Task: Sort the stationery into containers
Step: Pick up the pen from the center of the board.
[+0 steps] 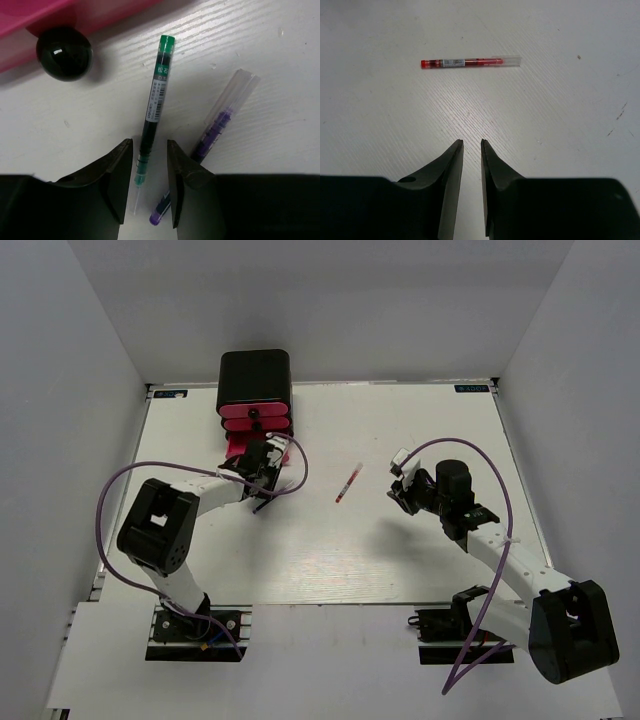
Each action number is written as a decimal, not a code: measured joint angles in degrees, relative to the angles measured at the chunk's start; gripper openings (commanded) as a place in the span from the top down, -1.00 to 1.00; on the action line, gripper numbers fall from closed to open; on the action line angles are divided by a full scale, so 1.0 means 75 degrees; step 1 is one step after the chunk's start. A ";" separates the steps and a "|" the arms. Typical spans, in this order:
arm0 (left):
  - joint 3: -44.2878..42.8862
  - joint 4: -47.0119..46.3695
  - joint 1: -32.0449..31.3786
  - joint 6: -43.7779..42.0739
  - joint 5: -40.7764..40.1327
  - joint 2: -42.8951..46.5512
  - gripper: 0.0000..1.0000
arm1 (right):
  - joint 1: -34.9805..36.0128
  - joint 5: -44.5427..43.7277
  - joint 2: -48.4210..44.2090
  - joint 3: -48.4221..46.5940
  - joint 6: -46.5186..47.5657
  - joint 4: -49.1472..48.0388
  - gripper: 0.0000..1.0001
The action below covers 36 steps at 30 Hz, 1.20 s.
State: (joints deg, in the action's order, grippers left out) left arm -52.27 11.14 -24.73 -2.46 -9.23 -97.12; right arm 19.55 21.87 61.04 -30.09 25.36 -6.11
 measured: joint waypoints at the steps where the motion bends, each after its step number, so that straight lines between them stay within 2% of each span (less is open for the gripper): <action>1: -0.0038 -0.0009 0.0000 0.0003 -0.0006 -0.0035 0.15 | 0.0000 0.0003 0.0000 0.0000 0.0000 0.0000 0.46; 9: -0.0096 -0.0038 0.0000 -0.0012 -0.0087 -0.0140 0.75 | 0.0000 0.0012 0.0000 0.0000 0.0023 0.0000 0.46; 14: -0.0096 -0.0041 0.0000 -0.0035 -0.0082 -0.0128 0.89 | 0.0000 0.0035 0.0000 0.0000 0.0026 0.0000 0.46; 19: -0.0090 0.0038 0.0003 -0.0102 0.0105 0.0096 0.98 | 0.0000 0.0055 0.0000 0.0000 0.0029 0.0000 0.46; 28: 0.0245 -0.0347 0.0000 -0.0516 0.1227 0.1912 1.00 | 0.0000 0.0058 0.0000 0.0000 0.0029 0.0000 0.46; 36: 0.0265 -0.1247 0.0041 -0.1361 0.1303 0.1967 1.00 | 0.0000 0.0085 0.0000 0.0000 0.0038 0.0000 0.46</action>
State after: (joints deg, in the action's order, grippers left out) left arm -50.28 1.78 -24.43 -12.67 0.54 -82.37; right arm 19.55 22.50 61.04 -30.09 25.65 -6.11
